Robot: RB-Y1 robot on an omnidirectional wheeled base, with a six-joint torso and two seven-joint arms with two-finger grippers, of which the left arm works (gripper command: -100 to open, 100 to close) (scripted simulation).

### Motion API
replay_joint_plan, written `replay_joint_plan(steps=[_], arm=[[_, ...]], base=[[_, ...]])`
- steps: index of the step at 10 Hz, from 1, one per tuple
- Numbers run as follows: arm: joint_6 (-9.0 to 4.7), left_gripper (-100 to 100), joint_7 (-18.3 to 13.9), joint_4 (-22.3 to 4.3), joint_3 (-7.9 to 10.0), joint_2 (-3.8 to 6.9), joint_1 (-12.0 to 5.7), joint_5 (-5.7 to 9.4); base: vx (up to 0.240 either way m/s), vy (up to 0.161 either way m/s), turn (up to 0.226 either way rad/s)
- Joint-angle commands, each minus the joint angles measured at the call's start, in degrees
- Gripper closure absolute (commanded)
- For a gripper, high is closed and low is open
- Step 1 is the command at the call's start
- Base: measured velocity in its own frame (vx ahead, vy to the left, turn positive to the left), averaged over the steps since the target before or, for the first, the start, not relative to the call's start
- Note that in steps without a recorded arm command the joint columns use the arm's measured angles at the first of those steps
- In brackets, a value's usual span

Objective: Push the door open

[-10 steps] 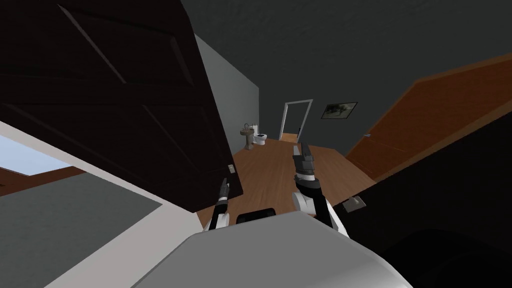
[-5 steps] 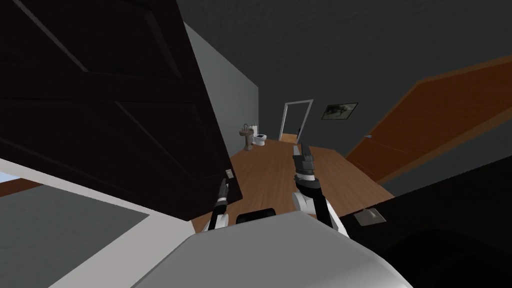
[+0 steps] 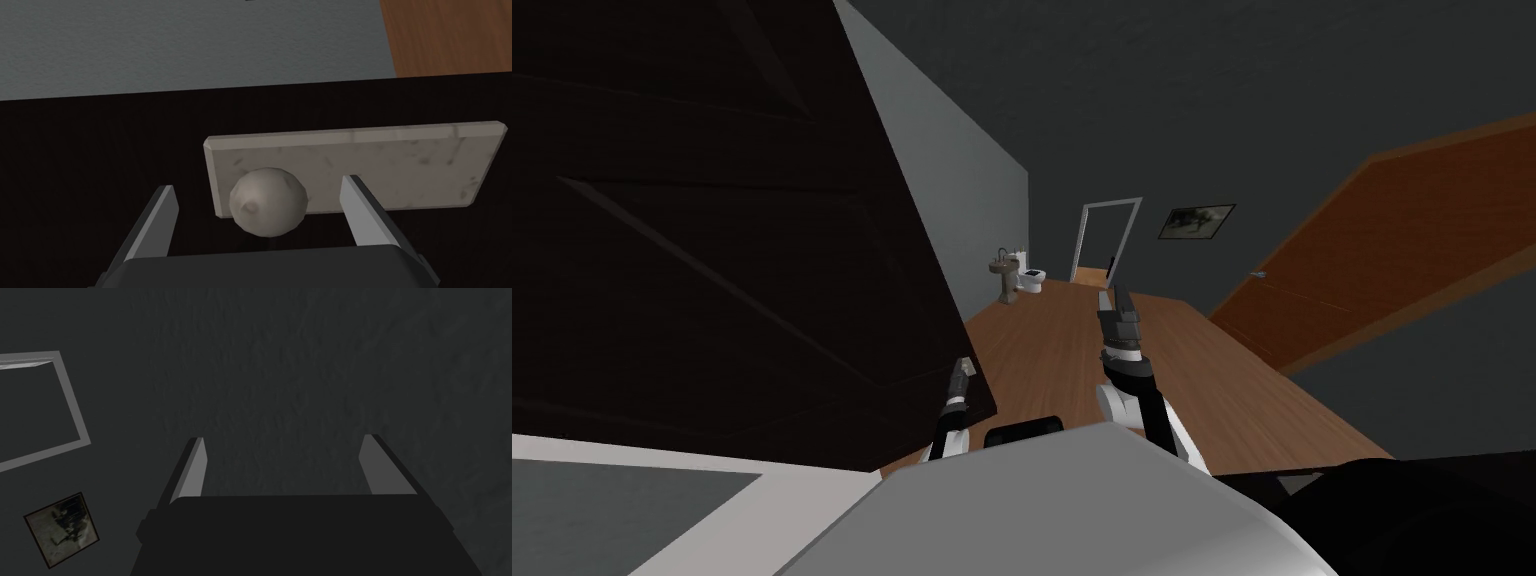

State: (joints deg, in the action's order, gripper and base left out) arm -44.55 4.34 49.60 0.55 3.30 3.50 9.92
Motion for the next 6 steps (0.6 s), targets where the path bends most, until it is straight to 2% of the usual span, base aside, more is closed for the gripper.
replay_joint_plan(steps=[1,2,6], arm=[[0.00,-100,0.0,0.0,0.00,0.00,0.00,0.00],[0.00,100,0.0,0.0,0.00,0.00,0.00,0.00],[0.00,100,0.0,0.0,0.00,0.00,0.00,0.00]], base=[[0.095,0.005,0.015],[-0.022,-0.004,-0.012],[-0.020,-0.001,-0.003]])
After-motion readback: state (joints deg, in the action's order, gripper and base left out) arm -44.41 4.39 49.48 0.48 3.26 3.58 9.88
